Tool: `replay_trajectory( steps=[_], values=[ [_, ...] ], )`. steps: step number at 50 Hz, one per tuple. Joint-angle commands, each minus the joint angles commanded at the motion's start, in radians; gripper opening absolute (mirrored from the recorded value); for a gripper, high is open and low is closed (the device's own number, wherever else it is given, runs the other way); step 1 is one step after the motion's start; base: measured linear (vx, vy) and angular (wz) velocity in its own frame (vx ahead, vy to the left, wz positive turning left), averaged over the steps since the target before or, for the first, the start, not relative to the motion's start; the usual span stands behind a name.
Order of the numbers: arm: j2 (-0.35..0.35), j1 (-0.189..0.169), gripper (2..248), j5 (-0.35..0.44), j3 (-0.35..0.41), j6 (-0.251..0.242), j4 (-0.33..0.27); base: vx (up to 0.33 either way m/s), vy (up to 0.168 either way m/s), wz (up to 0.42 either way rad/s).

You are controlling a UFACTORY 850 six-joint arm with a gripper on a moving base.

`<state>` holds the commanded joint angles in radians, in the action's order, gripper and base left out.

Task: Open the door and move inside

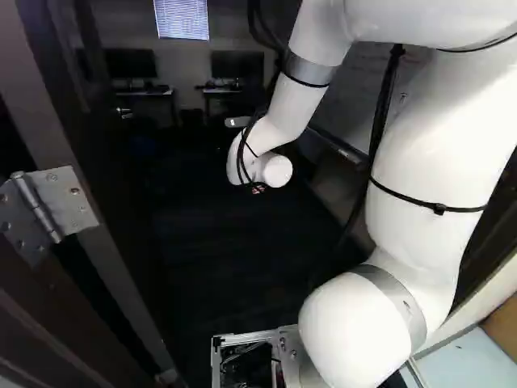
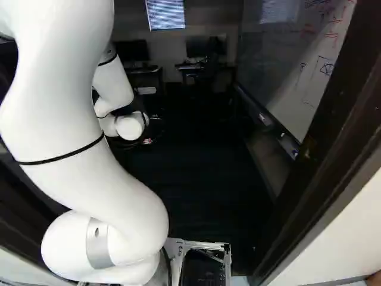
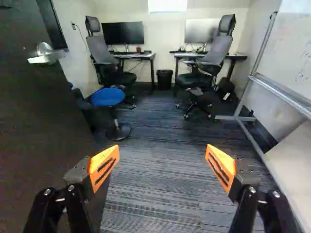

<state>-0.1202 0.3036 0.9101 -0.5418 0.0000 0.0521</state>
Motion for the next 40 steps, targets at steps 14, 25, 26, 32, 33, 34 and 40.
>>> replay_trajectory(
  steps=[14,25,26,32,33,34,40],
  values=[
    [0.0,0.0,247,0.0,0.0,0.0,0.0,0.198,-0.01,-0.008],
    [0.0,0.0,247,0.0,0.0,0.0,0.0,0.178,0.017,-0.003],
    [0.0,0.0,247,0.0,0.0,0.0,0.0,0.187,-0.004,0.001],
    [0.0,0.0,247,0.0,0.0,0.0,0.0,0.217,-0.012,-0.019],
    [0.0,0.0,247,0.0,0.0,0.0,0.0,0.216,0.009,-0.005],
    [0.0,0.0,247,0.0,0.0,0.0,0.0,0.244,0.018,0.002],
    [0.0,0.0,247,0.0,0.0,0.0,0.0,0.22,0.006,0.006]
  ],
)
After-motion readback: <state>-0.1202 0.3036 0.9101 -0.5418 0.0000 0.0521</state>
